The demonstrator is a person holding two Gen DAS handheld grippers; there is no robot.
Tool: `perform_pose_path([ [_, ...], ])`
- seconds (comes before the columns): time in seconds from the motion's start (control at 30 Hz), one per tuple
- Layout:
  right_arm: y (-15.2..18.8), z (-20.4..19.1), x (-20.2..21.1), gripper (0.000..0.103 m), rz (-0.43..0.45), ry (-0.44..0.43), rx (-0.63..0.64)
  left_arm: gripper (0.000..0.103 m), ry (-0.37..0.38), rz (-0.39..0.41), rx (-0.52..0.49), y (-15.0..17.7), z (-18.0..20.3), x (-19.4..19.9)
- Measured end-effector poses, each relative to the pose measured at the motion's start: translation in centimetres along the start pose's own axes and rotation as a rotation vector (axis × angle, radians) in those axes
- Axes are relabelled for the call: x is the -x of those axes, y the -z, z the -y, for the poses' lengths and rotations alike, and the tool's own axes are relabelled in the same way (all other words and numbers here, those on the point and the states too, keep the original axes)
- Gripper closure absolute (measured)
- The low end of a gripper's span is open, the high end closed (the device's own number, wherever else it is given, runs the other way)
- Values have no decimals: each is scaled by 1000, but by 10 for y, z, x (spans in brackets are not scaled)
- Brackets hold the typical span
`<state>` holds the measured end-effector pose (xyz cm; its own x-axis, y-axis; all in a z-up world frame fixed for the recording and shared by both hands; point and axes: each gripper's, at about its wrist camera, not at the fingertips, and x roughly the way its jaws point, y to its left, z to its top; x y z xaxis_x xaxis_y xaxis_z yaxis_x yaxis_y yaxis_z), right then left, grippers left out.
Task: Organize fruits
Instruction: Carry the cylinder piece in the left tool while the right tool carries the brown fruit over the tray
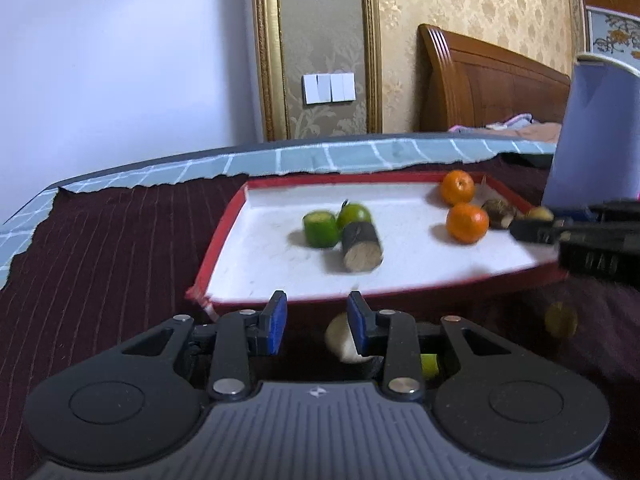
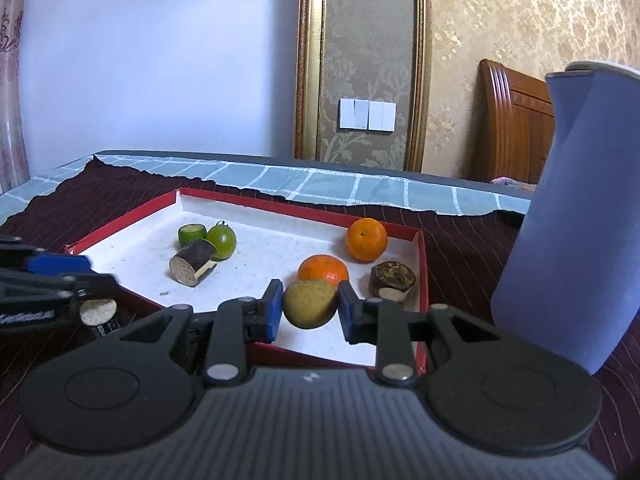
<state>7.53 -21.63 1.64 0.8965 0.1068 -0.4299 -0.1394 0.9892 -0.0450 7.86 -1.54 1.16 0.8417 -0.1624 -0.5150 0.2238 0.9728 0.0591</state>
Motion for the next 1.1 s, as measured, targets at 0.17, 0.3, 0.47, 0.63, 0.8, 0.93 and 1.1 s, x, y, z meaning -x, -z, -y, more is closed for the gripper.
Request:
perform_pose_path([
  [0.17, 7, 1, 3, 76, -3, -11, -13, 71, 38, 11, -15, 7, -1, 4],
  [0.3, 12, 3, 2, 76, -17, -14, -22, 71, 45, 13, -23, 5, 7, 5],
  [0.47, 13, 7, 7, 76, -9, -13, -29, 70, 72, -7, -29, 12, 13, 15],
  [0.63, 14, 8, 11, 76, -6, -17, -30, 70, 31, -55, -109, 22, 22, 13],
  [0.8, 16, 10, 13, 76, -8, -14, -43, 69, 15, -50, -109, 17, 35, 2],
  [0.93, 17, 11, 13, 76, -12, -12, -42, 61, 8, -18, -135, 14, 43, 0],
  [1.1, 16, 7, 13, 76, -13, -17, -29, 61, 22, -83, -58, 14, 27, -16],
])
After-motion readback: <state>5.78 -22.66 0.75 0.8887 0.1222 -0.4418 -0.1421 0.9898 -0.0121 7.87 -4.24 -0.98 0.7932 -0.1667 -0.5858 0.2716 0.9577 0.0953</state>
